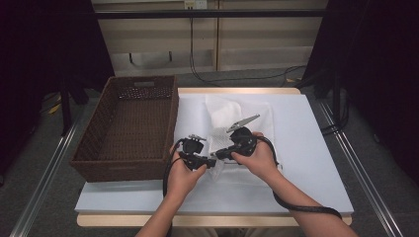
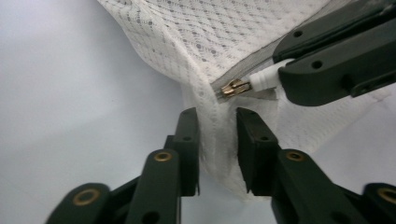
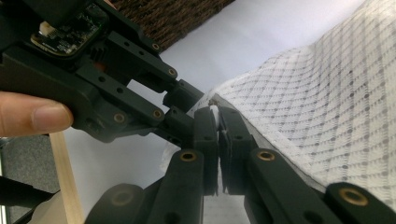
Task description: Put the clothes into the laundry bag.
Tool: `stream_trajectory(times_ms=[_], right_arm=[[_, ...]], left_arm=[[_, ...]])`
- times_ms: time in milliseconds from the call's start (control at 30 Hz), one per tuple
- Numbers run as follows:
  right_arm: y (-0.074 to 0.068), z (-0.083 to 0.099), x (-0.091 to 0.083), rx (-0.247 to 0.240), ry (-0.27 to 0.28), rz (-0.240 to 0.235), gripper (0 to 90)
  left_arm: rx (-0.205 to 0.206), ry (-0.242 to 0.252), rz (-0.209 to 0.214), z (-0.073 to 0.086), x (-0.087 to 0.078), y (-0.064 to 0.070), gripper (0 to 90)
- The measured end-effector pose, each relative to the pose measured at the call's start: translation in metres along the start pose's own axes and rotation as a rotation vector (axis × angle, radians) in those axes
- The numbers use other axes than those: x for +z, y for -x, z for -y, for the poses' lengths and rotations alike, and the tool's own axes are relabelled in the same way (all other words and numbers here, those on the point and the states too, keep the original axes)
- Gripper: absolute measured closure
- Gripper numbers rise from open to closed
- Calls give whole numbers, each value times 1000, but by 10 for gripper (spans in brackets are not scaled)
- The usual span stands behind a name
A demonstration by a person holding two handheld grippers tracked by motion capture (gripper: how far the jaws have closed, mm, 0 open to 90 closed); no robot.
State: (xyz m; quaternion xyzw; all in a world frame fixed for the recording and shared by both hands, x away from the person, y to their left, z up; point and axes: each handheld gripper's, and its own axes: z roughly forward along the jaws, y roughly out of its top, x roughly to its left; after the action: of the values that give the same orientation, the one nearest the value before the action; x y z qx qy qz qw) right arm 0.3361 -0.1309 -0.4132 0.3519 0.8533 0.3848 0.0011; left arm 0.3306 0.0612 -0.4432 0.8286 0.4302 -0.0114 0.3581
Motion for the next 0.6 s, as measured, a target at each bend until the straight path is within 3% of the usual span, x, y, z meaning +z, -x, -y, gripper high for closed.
stream_trajectory(times_ms=[200, 600], right_arm=[[0, 0, -1, 10, 2, -7, 866], [1, 0, 1, 30, 20, -25, 864]], left_arm=[[-33, -5, 2, -1, -3, 1, 874], [-41, 2, 5, -1, -6, 3, 884]])
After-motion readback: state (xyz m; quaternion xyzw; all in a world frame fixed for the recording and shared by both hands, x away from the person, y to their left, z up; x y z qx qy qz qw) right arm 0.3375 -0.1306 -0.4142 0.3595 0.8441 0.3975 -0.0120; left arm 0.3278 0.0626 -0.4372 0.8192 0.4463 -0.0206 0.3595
